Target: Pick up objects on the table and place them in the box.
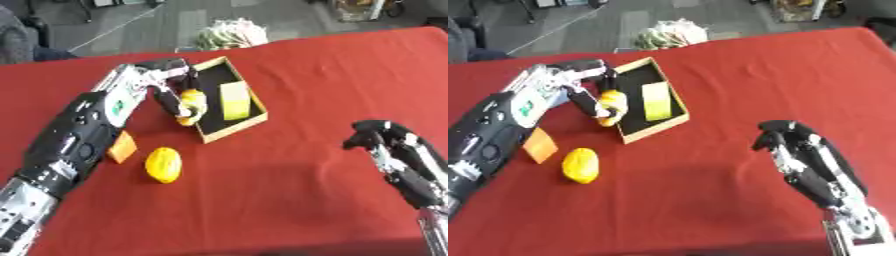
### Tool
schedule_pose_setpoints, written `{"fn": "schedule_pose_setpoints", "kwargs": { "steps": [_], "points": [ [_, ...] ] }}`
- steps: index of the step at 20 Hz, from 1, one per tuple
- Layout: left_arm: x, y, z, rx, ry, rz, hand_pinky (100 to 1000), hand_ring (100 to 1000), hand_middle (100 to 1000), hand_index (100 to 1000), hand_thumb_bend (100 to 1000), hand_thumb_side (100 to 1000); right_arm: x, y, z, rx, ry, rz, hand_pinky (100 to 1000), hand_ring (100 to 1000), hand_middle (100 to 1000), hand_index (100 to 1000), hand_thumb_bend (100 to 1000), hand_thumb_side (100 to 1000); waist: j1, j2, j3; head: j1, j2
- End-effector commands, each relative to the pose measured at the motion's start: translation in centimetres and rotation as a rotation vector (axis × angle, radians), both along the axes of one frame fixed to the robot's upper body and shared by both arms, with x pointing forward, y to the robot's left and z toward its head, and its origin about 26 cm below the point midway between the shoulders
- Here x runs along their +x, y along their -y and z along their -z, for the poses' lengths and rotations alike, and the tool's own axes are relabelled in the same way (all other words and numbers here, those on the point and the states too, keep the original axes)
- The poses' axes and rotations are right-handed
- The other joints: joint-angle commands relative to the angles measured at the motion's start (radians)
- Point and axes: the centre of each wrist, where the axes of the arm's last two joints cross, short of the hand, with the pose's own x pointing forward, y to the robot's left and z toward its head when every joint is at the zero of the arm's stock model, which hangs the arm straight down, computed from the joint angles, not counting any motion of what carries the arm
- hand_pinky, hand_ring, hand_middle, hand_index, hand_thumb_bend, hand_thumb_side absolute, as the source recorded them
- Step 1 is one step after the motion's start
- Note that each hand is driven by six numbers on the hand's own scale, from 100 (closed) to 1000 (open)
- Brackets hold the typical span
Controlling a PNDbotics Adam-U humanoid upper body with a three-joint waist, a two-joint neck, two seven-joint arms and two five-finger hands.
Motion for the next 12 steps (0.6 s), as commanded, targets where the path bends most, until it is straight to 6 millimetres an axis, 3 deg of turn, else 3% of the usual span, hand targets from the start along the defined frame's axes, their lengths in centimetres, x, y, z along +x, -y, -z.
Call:
{"fn": "schedule_pose_setpoints", "kwargs": {
  "steps": [1,3,4,5,7,12],
  "points": [
    [0.3,0.7,-1.2,-0.015,0.051,-0.011,744,563,567,723,449,118,0.2,-0.3,-0.7,-0.001,0.025,-0.016,723,594,545,728,100,441,-0.016,-0.001,-0.004,0.005,0.004],
    [0.4,1.1,-1.0,-0.015,0.058,-0.026,749,572,578,735,458,137,0.2,-0.3,-0.7,-0.002,0.024,-0.018,723,594,545,728,100,441,-0.017,-0.001,-0.006,0.007,0.004],
    [0.4,1.3,-0.9,-0.016,0.063,-0.036,779,624,642,804,505,233,0.2,-0.4,-0.7,-0.003,0.024,-0.020,723,594,545,729,100,440,-0.018,0.000,-0.008,0.008,0.002],
    [0.4,1.6,-0.7,-0.014,0.067,-0.046,786,639,658,817,516,250,0.2,-0.4,-0.7,-0.003,0.024,-0.021,723,594,545,729,100,440,-0.018,0.000,-0.010,0.008,0.002],
    [0.4,1.9,-0.4,0.003,0.067,-0.056,840,737,766,871,614,382,0.3,-0.4,-0.7,-0.003,0.024,-0.022,723,594,545,729,100,439,-0.019,0.001,-0.012,0.008,0.001],
    [0.3,1.6,-0.6,-0.013,0.094,-0.091,858,758,805,888,685,510,0.3,-0.4,-0.6,-0.005,0.022,-0.018,723,594,544,729,100,442,-0.016,0.001,-0.013,0.006,-0.001]
  ]
}}
